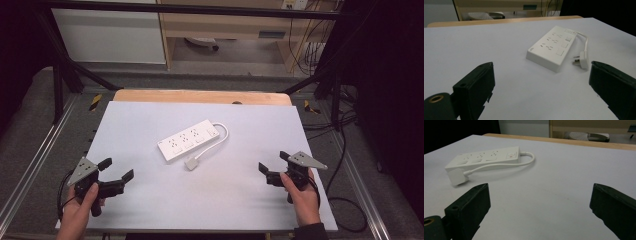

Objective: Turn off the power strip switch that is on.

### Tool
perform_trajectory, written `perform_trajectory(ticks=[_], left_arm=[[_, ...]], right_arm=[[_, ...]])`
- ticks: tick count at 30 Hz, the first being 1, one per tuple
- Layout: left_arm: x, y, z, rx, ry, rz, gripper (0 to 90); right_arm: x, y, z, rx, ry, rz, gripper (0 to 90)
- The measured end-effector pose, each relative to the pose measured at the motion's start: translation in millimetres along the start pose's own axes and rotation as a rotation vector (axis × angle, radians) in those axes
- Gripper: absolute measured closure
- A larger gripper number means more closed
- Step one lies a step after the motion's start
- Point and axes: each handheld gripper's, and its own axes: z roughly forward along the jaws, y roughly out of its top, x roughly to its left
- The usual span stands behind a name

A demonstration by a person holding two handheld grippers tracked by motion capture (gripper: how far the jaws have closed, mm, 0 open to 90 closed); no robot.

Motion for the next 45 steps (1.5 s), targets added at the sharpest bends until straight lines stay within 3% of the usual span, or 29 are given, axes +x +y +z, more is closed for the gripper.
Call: perform_trajectory(ticks=[4,16,18,25,36,45], left_arm=[[-0.1,-0.3,-0.4,0.000,0.000,0.000,6.4],[-0.2,-1.2,2.5,0.015,-0.008,0.003,6.4],[0.4,-2.3,3.3,0.019,-0.007,-0.003,6.4],[2.1,-5.5,7.0,0.030,0.003,0.004,6.5],[14.8,-6.2,9.4,-0.019,0.051,-0.008,6.5],[21.0,-6.5,7.2,-0.054,0.078,-0.026,6.3]], right_arm=[[3.8,1.5,3.9,0.021,-0.011,-0.023,3.1],[7.0,11.9,13.2,0.048,-0.031,-0.026,3.3],[11.6,20.0,18.6,0.062,-0.027,-0.057,3.3],[17.1,33.4,30.2,0.074,-0.011,-0.097,3.2],[12.6,35.8,43.1,0.124,0.015,-0.122,2.9],[4.6,46.0,44.4,0.127,0.008,-0.095,3.1]])
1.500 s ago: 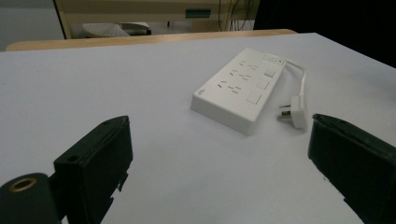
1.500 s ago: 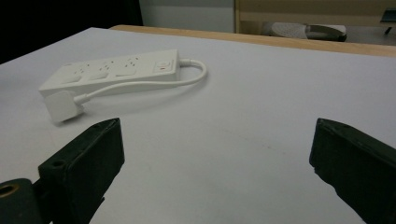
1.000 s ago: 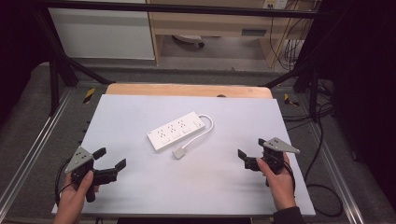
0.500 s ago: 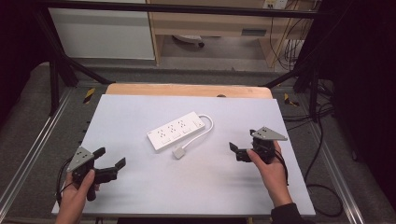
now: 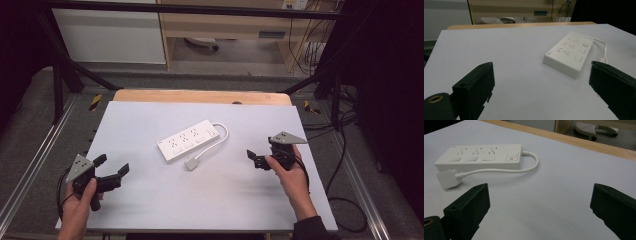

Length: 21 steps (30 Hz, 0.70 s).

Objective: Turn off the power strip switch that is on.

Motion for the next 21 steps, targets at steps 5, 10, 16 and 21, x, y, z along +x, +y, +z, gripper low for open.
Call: perform_trajectory(ticks=[5,10,16,21], left_arm=[[-1.3,1.7,0.4,0.005,-0.005,-0.012,5.9],[3.7,-0.1,4.8,0.039,-0.013,-0.071,7.4],[6.3,1.6,1.9,0.046,0.016,-0.074,7.6],[3.5,1.4,-1.1,0.057,0.012,-0.069,7.4]], right_arm=[[-0.6,10.4,-3.1,-0.021,-0.007,0.007,3.4],[4.4,20.7,-3.2,-0.016,-0.012,-0.002,6.4],[4.1,25.7,5.4,-0.024,-0.022,0.040,10.2],[0.9,27.5,9.9,-0.026,-0.036,0.090,9.6]])
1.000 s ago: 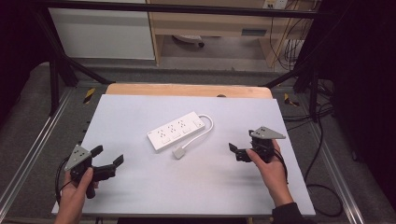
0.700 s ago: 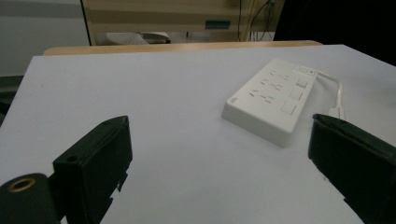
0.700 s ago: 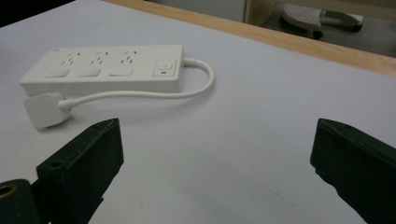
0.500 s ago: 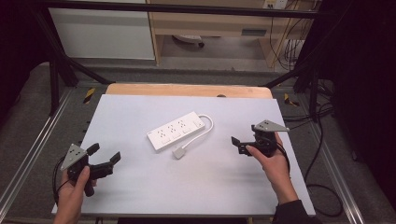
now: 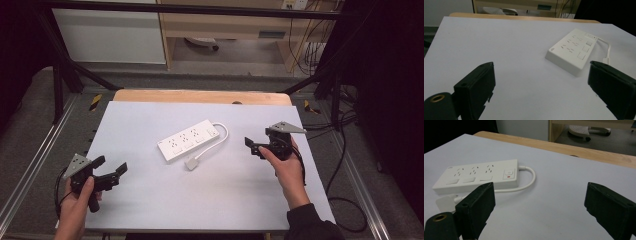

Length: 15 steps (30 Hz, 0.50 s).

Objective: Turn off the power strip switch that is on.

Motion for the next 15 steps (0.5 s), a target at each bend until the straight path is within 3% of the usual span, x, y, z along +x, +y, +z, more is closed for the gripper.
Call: perform_trajectory(ticks=[7,15], left_arm=[[-2.0,-0.2,-3.8,-0.005,0.000,0.002,7.4],[-7.3,-1.1,-1.4,0.012,-0.017,0.034,7.3]], right_arm=[[-0.4,6.7,-0.3,-0.001,-0.014,-0.003,10.2],[5.1,27.2,4.8,-0.029,-0.002,-0.057,33.9]])
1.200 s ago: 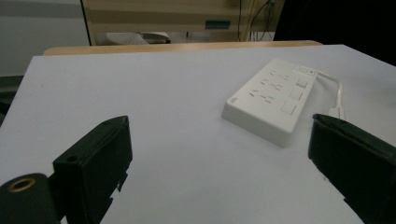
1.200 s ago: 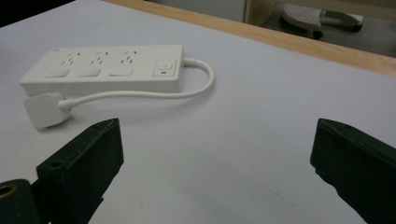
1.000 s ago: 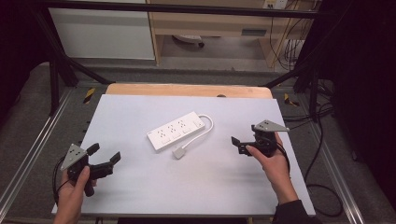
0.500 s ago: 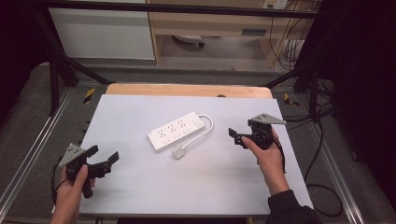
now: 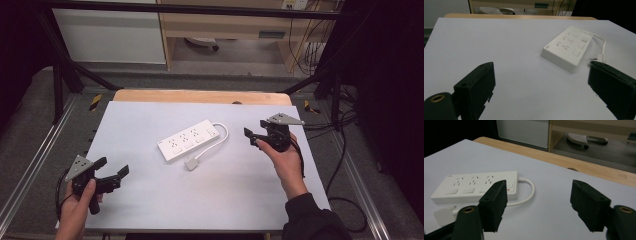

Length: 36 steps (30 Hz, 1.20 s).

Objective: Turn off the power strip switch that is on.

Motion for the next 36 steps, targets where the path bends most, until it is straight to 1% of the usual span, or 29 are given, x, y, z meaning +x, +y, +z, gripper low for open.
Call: perform_trajectory(ticks=[5,6,7,8,10,13,14,17,18,23,25,30,32,36], left_arm=[[-0.7,-0.6,-0.2,0.011,-0.003,0.008,7.3],[-1.0,-0.8,-0.5,0.017,-0.005,0.010,7.3],[-1.6,-0.9,-0.3,0.014,-0.003,0.010,7.3],[-1.9,-0.8,-0.4,0.013,-0.005,0.015,7.3],[-2.6,-0.5,-0.7,0.014,-0.006,0.025,7.3],[-4.1,-0.8,-0.5,0.019,-0.012,0.031,7.3],[-4.6,-0.8,-0.2,0.015,-0.014,0.029,7.3],[-5.5,-0.5,-0.4,0.016,-0.017,0.034,7.3],[-5.4,-0.5,-0.5,0.019,-0.017,0.038,7.3],[-5.6,-0.5,-0.9,0.018,-0.017,0.036,7.3],[-5.7,-0.4,-0.8,0.014,-0.016,0.034,7.3],[-5.9,-0.3,-1.3,0.016,-0.018,0.036,7.3],[-6.0,-0.2,-1.2,0.016,-0.017,0.037,7.3],[-6.0,-0.3,-1.0,0.016,-0.016,0.037,7.3]], right_arm=[[4.6,10.9,9.1,-0.004,0.013,-0.030,47.1],[6.5,13.9,13.1,-0.004,0.017,-0.038,51.2],[6.5,13.9,13.1,-0.004,0.017,-0.038,51.2],[8.7,16.7,16.0,-0.016,0.023,-0.046,56.7],[9.8,18.3,17.4,-0.016,0.027,-0.049,58.2],[14.2,24.0,24.5,-0.032,0.034,-0.074,66.2],[14.2,24.0,24.5,-0.032,0.034,-0.074,66.2],[17.6,27.1,30.3,-0.034,0.040,-0.090,71.4],[19.0,28.7,34.4,-0.040,0.042,-0.102,74.7],[20.7,31.8,41.3,-0.053,0.050,-0.099,79.0],[21.9,33.2,45.3,-0.068,0.053,-0.095,82.6],[23.2,34.8,49.5,-0.079,0.058,-0.102,86.8],[23.8,36.5,51.6,-0.083,0.064,-0.096,89.3],[24.3,39.0,54.9,-0.085,0.069,-0.093,90.0]])
